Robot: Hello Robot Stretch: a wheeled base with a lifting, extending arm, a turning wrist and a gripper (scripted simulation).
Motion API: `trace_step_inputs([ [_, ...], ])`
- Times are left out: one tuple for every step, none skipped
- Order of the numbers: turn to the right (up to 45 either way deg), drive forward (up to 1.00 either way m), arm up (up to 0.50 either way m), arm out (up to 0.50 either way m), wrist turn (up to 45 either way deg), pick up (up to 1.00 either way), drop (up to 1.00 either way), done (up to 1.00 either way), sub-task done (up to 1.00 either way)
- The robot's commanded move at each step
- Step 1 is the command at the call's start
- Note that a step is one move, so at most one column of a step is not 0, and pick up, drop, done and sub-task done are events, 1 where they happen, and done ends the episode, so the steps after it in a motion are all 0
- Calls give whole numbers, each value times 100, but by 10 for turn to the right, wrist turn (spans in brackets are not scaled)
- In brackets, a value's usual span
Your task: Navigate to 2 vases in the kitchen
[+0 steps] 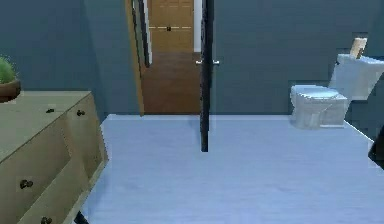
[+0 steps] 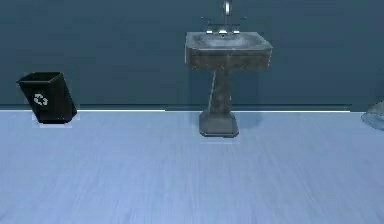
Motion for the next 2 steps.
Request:
trace_step_inputs([
  [-90, 0, 0, 0, 0, 0, 0, 0, 0],
  [0, 100, 0, 0, 0, 0, 0, 0, 0],
])
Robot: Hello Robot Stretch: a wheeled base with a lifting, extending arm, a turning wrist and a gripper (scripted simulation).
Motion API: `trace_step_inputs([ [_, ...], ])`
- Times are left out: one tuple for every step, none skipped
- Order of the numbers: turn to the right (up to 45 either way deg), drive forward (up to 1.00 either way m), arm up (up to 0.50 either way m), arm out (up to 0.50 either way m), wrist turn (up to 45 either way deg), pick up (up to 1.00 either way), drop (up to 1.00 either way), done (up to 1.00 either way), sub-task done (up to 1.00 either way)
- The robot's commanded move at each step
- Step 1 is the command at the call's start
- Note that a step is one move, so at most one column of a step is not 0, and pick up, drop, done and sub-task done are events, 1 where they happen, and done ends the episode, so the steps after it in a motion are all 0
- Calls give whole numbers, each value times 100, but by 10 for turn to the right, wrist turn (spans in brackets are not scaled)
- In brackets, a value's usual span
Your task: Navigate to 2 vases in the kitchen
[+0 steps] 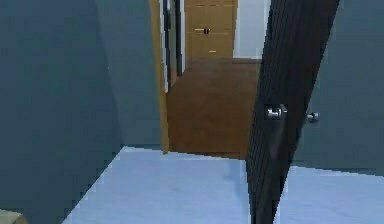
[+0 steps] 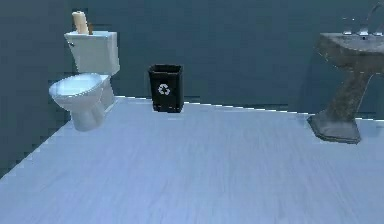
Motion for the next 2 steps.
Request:
trace_step_inputs([
  [0, 45, 0, 0, 0, 0, 0, 0, 0],
  [30, 0, 0, 0, 0, 0, 0, 0, 0],
])
